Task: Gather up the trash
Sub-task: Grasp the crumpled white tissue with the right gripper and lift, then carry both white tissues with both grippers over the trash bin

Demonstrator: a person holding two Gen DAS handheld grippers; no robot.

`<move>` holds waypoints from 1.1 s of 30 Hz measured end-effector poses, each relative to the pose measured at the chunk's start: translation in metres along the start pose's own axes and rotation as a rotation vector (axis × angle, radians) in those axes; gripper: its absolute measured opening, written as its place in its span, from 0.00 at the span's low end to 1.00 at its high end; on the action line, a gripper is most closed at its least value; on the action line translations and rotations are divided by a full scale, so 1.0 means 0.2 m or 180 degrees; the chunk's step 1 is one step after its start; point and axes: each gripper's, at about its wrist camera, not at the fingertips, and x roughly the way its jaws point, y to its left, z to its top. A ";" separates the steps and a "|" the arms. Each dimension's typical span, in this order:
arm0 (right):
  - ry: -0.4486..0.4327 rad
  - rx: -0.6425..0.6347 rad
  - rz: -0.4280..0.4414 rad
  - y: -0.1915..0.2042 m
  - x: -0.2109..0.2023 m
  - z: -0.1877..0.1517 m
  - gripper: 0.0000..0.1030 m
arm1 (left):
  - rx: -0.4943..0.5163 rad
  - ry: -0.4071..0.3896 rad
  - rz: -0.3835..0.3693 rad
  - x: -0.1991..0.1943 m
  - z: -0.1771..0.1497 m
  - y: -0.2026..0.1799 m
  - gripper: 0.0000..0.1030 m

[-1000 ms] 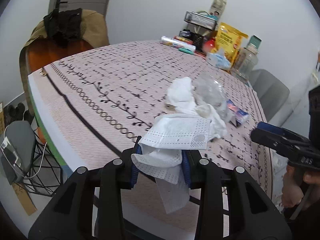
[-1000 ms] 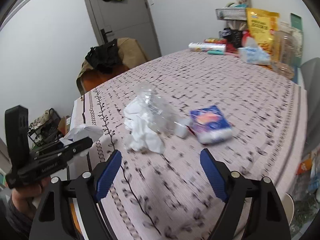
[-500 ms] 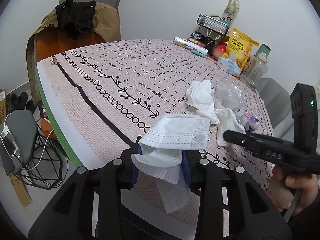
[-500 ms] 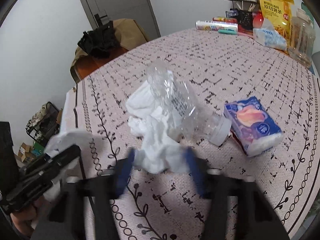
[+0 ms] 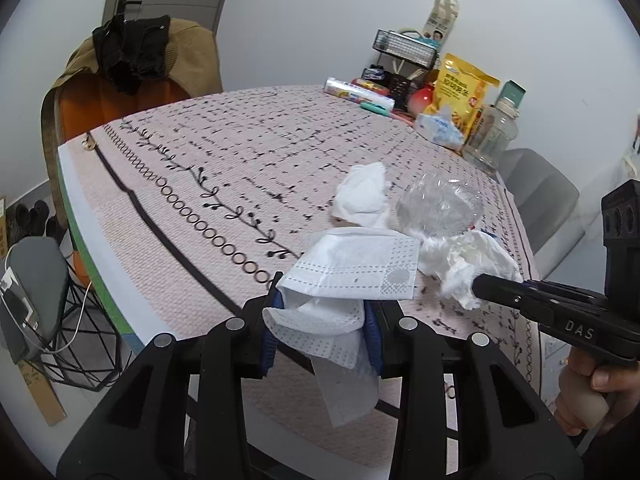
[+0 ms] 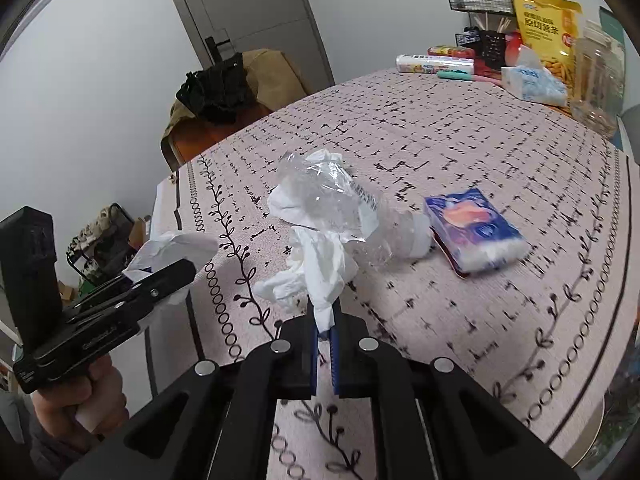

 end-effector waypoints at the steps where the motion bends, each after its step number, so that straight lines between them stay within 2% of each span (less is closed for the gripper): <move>1: -0.0024 0.0009 0.0009 -0.01 -0.03 -0.01 0.05 | 0.0019 -0.0008 -0.0004 -0.01 0.00 -0.02 0.34; 16: -0.0368 0.0193 -0.0041 -0.16 -0.31 -0.07 0.05 | 0.0320 -0.0038 -0.0182 -0.04 0.03 -0.28 0.34; 24: -0.0544 0.0462 -0.0234 -0.36 -0.46 -0.16 0.06 | 0.0565 0.0050 -0.0423 0.03 0.08 -0.50 0.34; 33: -0.0722 0.0866 -0.0560 -0.68 -0.64 -0.30 0.06 | 0.0865 0.0228 -0.0748 0.17 0.10 -0.86 0.34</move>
